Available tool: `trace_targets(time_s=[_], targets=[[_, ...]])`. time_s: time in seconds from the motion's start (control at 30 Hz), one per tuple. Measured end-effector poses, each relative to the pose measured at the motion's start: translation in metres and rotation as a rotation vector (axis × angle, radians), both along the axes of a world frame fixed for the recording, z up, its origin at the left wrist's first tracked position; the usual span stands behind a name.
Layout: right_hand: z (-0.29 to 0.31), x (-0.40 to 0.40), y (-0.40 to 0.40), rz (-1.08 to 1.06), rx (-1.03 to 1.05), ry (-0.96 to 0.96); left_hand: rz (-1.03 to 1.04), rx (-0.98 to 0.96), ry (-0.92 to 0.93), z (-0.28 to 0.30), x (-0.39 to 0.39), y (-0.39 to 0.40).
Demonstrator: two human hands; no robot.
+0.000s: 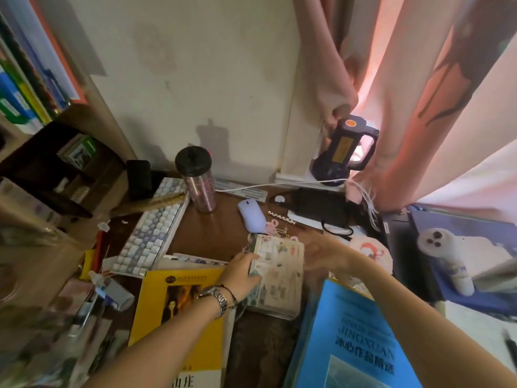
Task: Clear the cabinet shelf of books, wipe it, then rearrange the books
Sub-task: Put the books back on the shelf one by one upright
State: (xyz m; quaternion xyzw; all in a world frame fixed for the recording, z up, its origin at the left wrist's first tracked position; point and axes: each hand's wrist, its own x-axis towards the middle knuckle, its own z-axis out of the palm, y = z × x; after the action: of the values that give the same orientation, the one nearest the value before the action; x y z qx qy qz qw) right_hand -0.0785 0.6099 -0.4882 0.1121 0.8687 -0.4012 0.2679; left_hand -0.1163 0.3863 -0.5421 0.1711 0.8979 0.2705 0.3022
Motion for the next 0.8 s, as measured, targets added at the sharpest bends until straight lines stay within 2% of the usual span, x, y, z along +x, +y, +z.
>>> trace_targets(time_s=[0.17, 0.33, 0.43, 0.6, 0.8], targets=[[-0.001, -0.008, -0.003, 0.062, -0.072, -0.195, 0.017, 0.017, -0.002, -0.008, -0.008, 0.012], [-0.019, -0.015, -0.013, 0.01, -0.093, -0.152, 0.083, 0.042, -0.077, -0.015, -0.011, 0.024], [-0.031, -0.012, -0.011, -0.059, -0.153, -0.201, 0.116, 0.048, -0.128, -0.021, -0.011, 0.027], [-0.045, -0.013, -0.007, -0.038, -0.212, -0.269, 0.184, 0.081, -0.25, -0.027, -0.01, 0.037], [-0.046, -0.014, -0.004, 0.03, -0.273, -0.257, 0.244, 0.118, -0.215, -0.03, -0.003, 0.04]])
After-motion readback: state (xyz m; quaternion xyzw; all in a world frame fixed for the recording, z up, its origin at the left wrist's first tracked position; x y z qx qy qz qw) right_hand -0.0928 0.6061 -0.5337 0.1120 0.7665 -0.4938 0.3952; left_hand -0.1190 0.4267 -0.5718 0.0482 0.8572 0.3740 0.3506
